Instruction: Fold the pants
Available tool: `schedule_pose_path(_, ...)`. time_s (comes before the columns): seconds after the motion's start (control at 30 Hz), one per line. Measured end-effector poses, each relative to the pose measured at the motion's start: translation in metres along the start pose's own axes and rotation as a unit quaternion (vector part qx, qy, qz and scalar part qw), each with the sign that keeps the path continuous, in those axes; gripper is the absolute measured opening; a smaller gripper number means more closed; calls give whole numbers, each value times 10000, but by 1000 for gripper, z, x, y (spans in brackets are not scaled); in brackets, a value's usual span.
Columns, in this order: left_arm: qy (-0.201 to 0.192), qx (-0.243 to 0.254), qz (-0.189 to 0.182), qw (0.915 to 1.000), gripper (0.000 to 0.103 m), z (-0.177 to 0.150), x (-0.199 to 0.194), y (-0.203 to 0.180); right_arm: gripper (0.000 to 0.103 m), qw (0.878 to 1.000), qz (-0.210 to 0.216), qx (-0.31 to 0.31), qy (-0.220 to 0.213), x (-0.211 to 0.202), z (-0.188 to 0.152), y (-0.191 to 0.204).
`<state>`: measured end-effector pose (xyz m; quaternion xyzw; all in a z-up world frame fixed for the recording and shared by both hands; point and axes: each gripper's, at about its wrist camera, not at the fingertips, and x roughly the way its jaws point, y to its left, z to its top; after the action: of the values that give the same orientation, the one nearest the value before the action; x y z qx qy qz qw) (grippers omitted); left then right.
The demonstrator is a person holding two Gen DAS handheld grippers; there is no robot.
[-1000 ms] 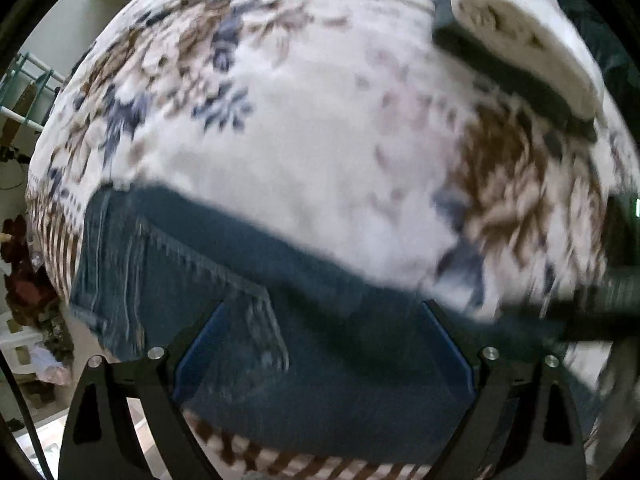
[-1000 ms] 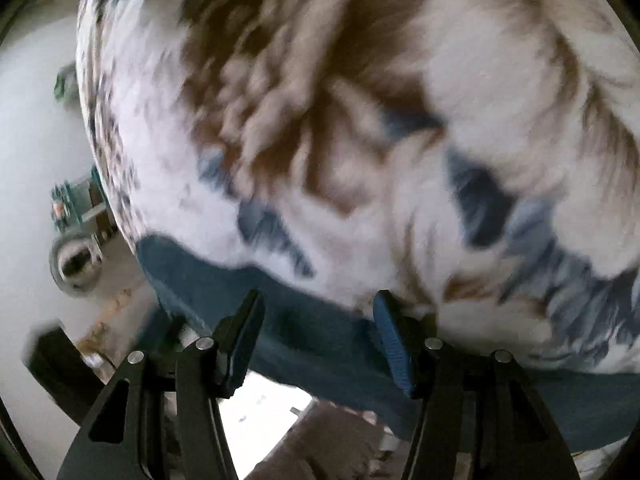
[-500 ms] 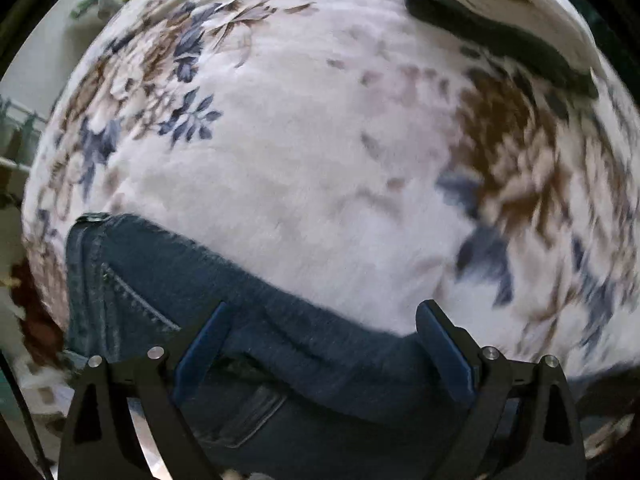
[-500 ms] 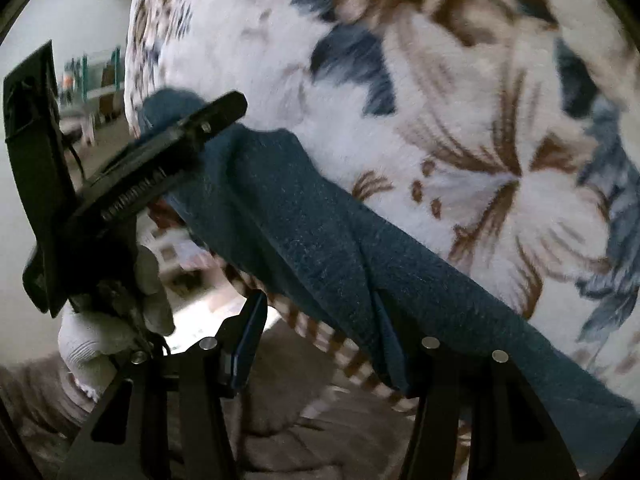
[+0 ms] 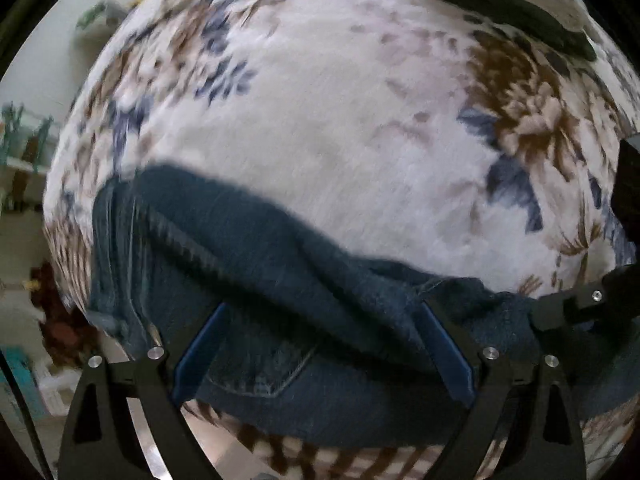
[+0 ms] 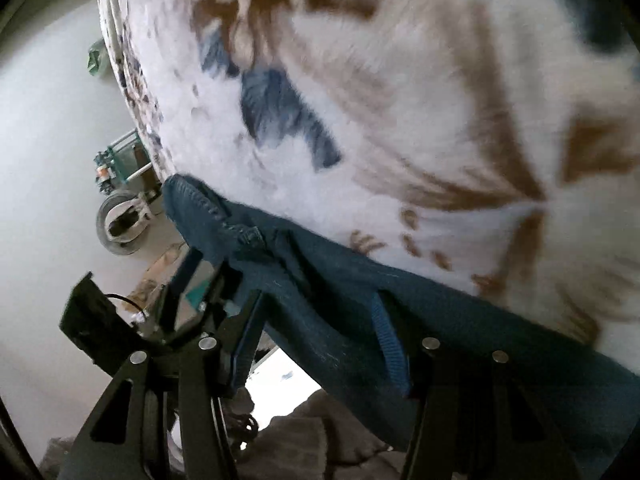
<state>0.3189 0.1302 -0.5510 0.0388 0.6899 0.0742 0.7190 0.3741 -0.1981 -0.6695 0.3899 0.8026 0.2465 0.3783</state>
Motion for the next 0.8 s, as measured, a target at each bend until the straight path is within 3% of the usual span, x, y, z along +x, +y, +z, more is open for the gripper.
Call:
schedule_pose_path(0.13, 116, -409, -354, 9985, 95, -8, -4, 19, 57, 9996, 169, -164, 153, 15, 0, 16)
schedule_pose_path(0.2, 50, -389, -328, 9987, 95, -9, -7, 20, 57, 9985, 389, -285, 253, 15, -4, 25)
schedule_pose_path(0.37, -8, -384, -292, 9988, 95, -14, -11, 19, 57, 9950, 154, -385, 905, 39, -12, 33)
schedule_pose_path(0.47, 41, -593, -315, 9977, 95, -22, -13, 27, 62, 9948, 200, -278, 957, 50, -9, 31)
schedule_pose_path(0.53, -15, -719, -241, 9971, 95, -28, -16, 36, 76, 9949, 452, -79, 893, 57, -1, 24)
schedule_pose_path(0.67, 25, -787, -72, 9969, 95, -37, -8, 42, 77, 9934, 738, 432, 762, 80, 18, 18)
schedule_pose_path(0.7, 68, -759, -36, 9971, 95, -37, -4, 41, 73, 9942, 680, 463, 694, 80, 21, 19)
schedule_pose_path(0.77, 194, -673, -31, 9975, 95, -34, 11, 40, 35, 9967, 511, 373, 501, 71, 18, 24)
schedule_pose_path(0.8, 285, -614, -16, 9977, 95, -31, 18, 39, 21, 9973, 547, 327, 367, 64, 16, 28)
